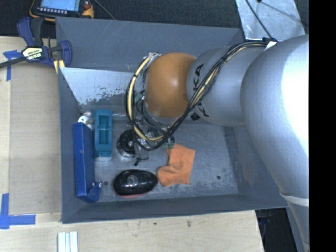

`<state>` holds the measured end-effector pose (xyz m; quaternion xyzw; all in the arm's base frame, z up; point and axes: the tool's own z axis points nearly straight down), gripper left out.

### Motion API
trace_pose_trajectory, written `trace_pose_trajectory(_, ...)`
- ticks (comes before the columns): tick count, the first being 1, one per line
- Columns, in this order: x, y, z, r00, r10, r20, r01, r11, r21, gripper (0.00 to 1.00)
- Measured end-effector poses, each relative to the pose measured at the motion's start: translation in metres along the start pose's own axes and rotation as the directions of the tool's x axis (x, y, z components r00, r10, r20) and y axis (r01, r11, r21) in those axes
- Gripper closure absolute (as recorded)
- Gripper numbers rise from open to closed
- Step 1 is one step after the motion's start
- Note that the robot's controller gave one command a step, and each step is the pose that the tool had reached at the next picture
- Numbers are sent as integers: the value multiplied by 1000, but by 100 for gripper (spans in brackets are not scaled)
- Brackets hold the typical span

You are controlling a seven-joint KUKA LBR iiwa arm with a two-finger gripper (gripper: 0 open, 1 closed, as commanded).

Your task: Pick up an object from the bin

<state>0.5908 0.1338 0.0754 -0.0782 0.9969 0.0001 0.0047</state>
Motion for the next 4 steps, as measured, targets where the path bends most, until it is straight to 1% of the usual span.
trace_pose_trajectory(1,1,0,-7,1000,1,-4,-1,1000,0,100)
trace_pose_trajectory(2,3,0,-28,1000,0,-10,0,1000,0,100)
trace_pose_trajectory(3,1,1,-48,1000,0,-7,0,1000,0,100)
trace_pose_trajectory(4,0,0,-60,1000,0,-1,0,1000,-1,100)
